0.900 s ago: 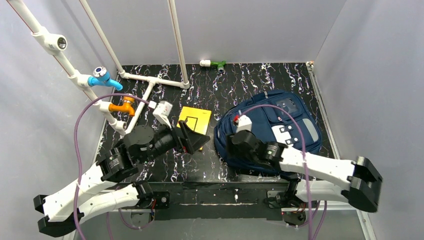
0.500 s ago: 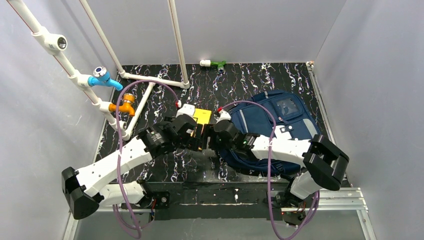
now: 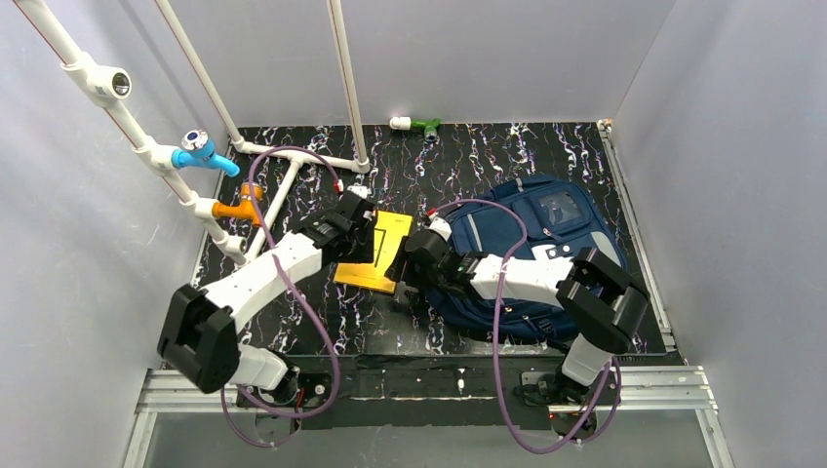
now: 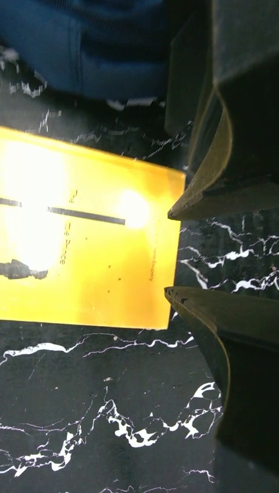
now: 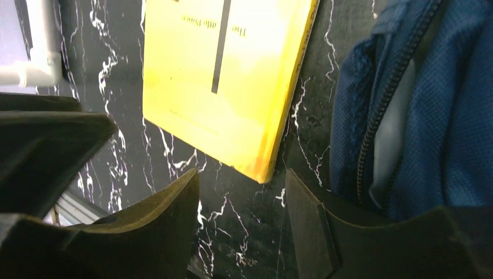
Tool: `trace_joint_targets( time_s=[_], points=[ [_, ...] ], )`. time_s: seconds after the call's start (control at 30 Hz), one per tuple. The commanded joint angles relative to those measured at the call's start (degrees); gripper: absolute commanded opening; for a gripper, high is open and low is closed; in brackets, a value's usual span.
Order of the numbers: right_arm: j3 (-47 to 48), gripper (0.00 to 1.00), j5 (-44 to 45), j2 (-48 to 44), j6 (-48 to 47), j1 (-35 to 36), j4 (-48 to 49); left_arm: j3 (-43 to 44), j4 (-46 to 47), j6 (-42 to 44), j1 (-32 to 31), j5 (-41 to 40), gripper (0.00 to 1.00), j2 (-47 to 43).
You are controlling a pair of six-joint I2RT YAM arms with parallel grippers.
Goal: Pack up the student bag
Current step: Adjust the book at the center of the board.
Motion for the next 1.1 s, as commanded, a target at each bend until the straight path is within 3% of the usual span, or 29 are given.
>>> trace_joint_targets(
  time_s=[0.0, 0.2, 0.3, 0.4, 0.57, 0.73, 0.83, 1.07],
  points=[
    [5.08, 0.64, 6.02, 1.89, 2.98, 0.21, -4.23, 0.31, 1.74, 0.86, 1.91, -2.04, 0.42, 3.86],
    [6.22, 0.67, 7.06, 4.58, 2.88, -0.22, -3.45, -1.73, 2.64, -1.98, 3.16, -9.82, 0.40, 5.77],
    [6.22, 0.67, 6.14, 5.74, 2.93, -0.67, -2.16, -2.04, 3.28, -3.73, 4.26, -9.30, 0.41, 7.30],
    [6.18, 0.67, 4.69, 6.62, 2.90, -1.16, -0.96, -1.46, 2.79, -5.25, 5.71, -8.36, 0.50, 9.28],
    [5.15, 0.68, 2.29, 7.30, 2.55, -2.07, 1.81, -0.17, 4.34, -4.30, 9.82, 0.41, 0.68, 14.09],
    [3.59, 0.69, -0.51, 7.66, 2.27, -3.83, 4.82, 1.49, 3.87, -3.80, 11.07, 6.08, 0.75, 19.24],
    [3.46, 0.70, -1.93, 8.21, 1.38, -4.55, 6.01, 1.24, 4.41, -4.09, 11.16, 9.10, 0.76, 20.91],
    [4.41, 0.67, -5.48, 9.98, -0.93, -4.89, 8.28, -0.91, 5.88, -6.38, 11.12, 14.39, 0.63, 18.04]
  ],
)
